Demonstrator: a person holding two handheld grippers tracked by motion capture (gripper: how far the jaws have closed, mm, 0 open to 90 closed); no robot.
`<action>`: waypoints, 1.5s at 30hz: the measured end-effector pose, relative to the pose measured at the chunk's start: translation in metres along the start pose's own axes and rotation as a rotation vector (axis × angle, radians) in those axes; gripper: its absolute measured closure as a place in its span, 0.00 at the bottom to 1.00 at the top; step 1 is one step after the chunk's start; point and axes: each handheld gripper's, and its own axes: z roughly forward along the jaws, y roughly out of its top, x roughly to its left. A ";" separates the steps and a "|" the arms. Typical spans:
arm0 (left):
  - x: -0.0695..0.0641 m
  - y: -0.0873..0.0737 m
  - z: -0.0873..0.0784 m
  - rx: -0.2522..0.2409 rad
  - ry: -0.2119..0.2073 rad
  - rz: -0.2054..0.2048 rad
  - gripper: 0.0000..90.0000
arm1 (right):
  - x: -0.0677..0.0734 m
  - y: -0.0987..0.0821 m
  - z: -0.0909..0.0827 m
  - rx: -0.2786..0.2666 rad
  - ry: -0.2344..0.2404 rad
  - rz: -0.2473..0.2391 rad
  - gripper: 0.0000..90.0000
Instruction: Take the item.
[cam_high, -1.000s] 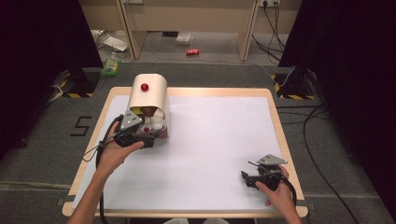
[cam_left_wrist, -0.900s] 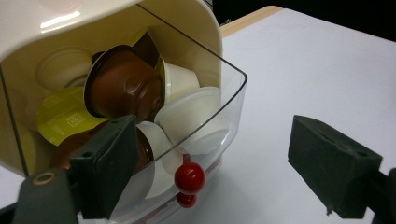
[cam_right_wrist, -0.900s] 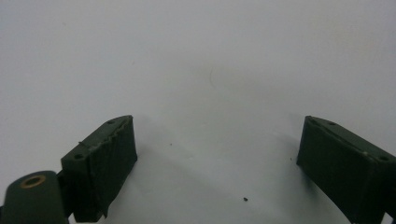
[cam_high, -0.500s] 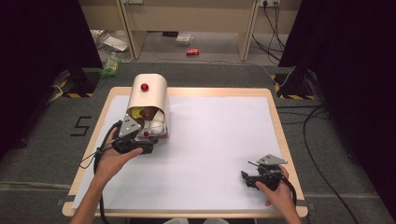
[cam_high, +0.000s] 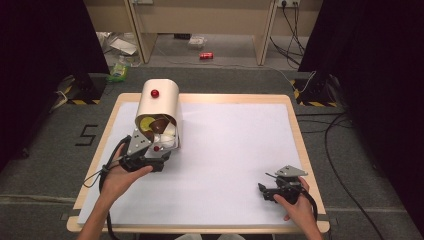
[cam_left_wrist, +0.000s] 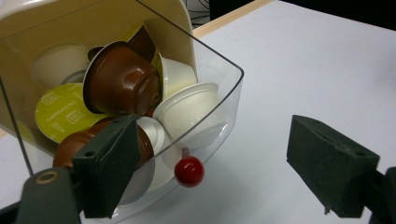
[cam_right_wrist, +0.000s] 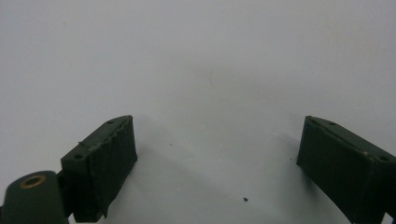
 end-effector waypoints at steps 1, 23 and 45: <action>-0.001 0.000 -0.001 0.003 0.001 0.000 0.19 | 0.000 0.000 0.000 0.000 0.000 0.000 0.13; -0.009 -0.012 -0.011 -0.006 -0.022 -0.011 0.19 | 0.000 0.000 0.000 0.000 -0.001 0.000 0.13; -0.011 -0.014 -0.014 0.001 -0.039 -0.022 0.19 | 0.000 0.000 0.000 0.001 -0.001 0.000 0.13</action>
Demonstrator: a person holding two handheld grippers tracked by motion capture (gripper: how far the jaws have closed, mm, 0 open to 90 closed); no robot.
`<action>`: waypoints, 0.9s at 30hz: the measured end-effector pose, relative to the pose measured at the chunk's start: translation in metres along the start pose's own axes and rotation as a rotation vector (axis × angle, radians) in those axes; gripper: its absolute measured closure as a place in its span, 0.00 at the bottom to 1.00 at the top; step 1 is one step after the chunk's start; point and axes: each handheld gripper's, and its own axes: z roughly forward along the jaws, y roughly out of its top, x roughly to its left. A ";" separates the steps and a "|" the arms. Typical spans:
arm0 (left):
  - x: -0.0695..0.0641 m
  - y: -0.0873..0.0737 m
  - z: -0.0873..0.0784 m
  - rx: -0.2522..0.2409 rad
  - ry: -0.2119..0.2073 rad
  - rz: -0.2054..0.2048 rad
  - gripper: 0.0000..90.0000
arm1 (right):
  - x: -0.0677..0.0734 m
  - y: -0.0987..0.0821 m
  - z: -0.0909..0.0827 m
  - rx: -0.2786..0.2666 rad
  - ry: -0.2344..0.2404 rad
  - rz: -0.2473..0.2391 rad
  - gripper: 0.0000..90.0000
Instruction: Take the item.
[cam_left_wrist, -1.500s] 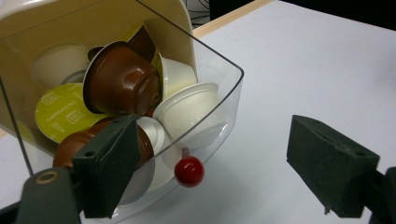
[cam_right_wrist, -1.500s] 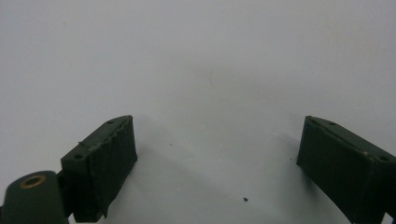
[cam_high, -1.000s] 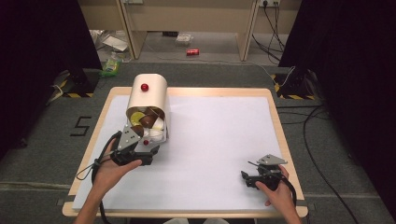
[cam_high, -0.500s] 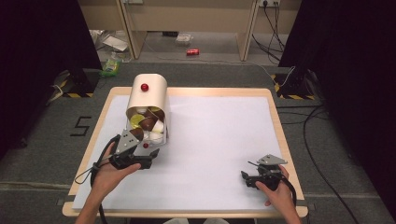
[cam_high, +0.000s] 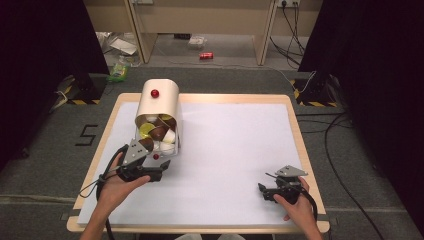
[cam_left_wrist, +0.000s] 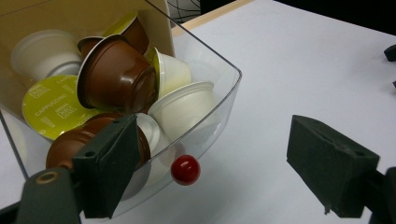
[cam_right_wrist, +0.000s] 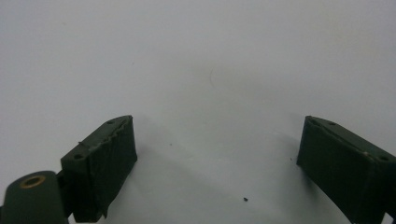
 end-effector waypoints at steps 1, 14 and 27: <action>0.000 0.000 0.000 0.000 -0.003 -0.003 0.19 | 0.000 0.000 0.000 0.000 0.000 0.001 0.13; 0.007 0.013 -0.008 -0.036 0.017 -0.004 0.21 | 0.000 0.000 0.000 0.000 0.000 0.001 0.13; 0.023 0.025 -0.008 -0.035 0.061 -0.004 0.23 | 0.000 0.000 0.000 0.000 0.000 0.000 0.13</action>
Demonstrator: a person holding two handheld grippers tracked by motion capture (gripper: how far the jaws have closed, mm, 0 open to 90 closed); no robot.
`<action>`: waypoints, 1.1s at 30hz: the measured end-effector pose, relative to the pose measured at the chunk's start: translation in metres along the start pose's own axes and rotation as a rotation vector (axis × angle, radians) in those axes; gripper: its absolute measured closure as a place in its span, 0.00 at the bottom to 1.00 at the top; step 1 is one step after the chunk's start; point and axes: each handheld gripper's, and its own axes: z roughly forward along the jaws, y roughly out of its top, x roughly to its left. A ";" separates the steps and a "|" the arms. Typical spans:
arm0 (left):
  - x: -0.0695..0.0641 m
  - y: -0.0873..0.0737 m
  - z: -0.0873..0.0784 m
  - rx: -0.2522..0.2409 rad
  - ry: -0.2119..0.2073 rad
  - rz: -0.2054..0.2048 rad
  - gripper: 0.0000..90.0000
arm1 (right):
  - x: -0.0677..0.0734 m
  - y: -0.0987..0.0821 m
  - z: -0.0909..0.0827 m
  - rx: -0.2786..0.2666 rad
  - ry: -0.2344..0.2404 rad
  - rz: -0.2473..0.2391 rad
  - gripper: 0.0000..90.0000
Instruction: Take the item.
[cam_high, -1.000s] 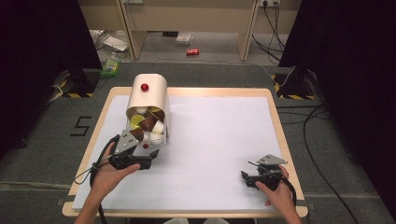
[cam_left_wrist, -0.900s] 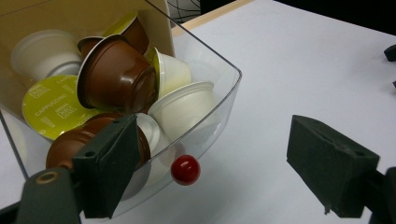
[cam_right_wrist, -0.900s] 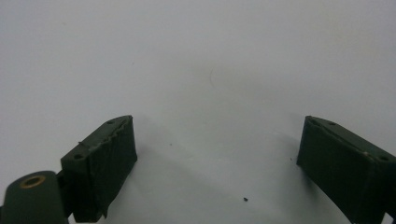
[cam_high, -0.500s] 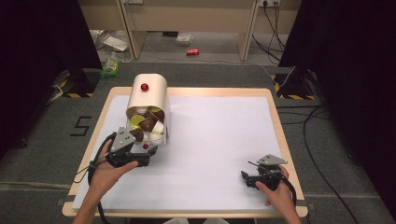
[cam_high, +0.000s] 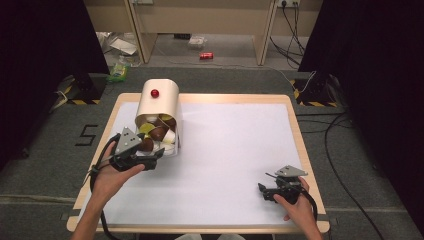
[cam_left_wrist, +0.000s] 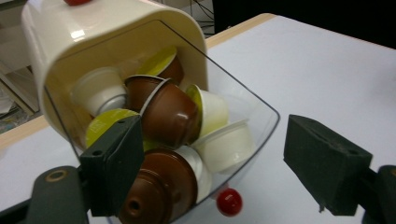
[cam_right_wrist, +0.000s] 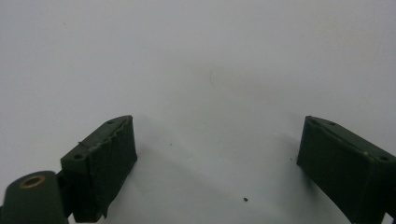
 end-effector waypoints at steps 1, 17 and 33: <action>0.004 0.002 0.001 0.004 0.009 -0.005 0.24 | 0.000 0.000 0.000 0.000 0.000 0.000 0.13; 0.021 0.005 0.014 0.032 0.044 -0.026 0.28 | 0.000 0.000 0.000 0.000 0.000 0.000 0.13; 0.028 0.007 0.026 0.054 0.056 -0.035 0.33 | 0.000 0.000 0.000 -0.001 0.001 0.000 0.13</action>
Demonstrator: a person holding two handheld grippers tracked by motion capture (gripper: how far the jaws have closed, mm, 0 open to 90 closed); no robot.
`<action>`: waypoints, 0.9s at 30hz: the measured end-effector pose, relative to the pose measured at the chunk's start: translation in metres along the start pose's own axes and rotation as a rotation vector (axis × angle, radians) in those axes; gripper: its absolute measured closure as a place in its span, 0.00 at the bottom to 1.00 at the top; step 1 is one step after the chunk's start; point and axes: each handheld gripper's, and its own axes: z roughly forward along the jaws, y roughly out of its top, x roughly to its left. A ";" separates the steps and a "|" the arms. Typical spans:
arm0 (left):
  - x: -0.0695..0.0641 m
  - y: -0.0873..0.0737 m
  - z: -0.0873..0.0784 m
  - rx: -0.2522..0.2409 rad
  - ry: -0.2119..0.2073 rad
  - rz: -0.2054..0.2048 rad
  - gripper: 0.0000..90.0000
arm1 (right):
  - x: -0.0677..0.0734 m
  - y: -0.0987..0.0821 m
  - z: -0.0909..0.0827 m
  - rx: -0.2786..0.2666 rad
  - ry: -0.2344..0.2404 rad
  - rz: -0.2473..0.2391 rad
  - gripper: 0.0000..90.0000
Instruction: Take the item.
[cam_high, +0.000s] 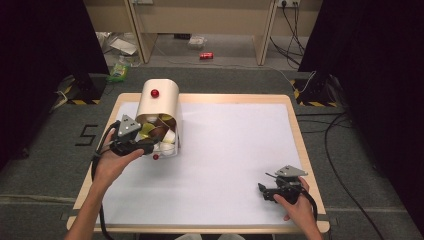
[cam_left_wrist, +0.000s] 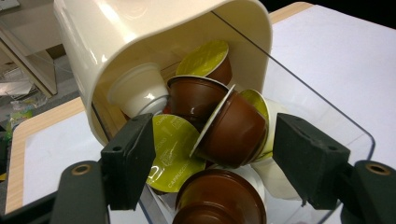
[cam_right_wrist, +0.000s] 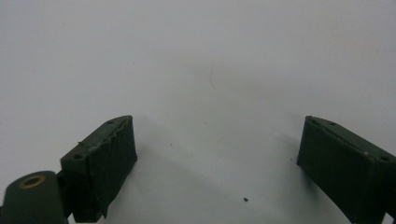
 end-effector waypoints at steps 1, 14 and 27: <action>0.001 0.000 0.001 0.004 0.000 0.003 0.34 | 0.000 0.000 0.000 0.000 0.000 0.000 0.13; -0.002 0.002 0.009 0.019 -0.011 0.022 0.39 | 0.000 0.000 0.000 0.000 0.000 -0.001 0.13; -0.003 0.002 0.021 0.060 -0.040 0.034 0.46 | 0.000 0.000 0.000 0.000 0.000 -0.002 0.13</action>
